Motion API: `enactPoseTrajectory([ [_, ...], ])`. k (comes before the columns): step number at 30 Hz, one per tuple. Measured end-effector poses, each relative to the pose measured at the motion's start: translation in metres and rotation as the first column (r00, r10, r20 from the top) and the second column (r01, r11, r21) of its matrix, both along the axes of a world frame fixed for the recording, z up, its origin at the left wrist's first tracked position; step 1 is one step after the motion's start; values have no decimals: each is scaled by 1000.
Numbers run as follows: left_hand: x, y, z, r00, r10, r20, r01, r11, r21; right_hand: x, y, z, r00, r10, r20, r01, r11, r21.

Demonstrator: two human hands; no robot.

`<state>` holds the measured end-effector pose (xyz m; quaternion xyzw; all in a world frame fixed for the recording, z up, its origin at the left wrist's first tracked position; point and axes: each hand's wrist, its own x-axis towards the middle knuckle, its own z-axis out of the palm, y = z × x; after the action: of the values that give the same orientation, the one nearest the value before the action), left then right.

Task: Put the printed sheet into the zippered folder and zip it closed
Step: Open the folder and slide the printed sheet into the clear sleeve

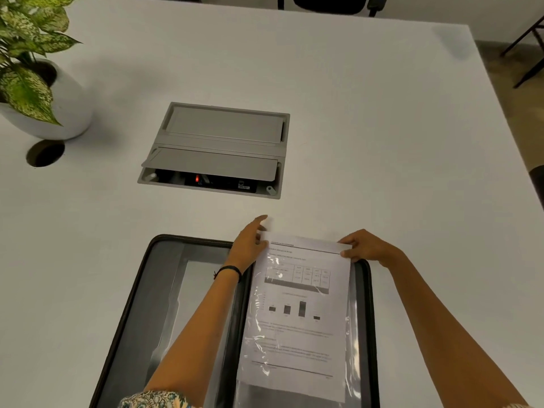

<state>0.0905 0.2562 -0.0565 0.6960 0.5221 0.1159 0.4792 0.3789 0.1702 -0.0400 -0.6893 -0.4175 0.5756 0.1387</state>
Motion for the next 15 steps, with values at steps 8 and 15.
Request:
enactPoseTrajectory([
  [8, 6, -16, -5, 988, -120, -98, 137, 971, 194, -24, -3, 4, 994, -12, 108, -18, 961, 277],
  [15, -3, -19, -1, 974, -170, -148, 197, 962, 191, -39, -11, -3, 990, -44, 130, 3, 954, 300],
])
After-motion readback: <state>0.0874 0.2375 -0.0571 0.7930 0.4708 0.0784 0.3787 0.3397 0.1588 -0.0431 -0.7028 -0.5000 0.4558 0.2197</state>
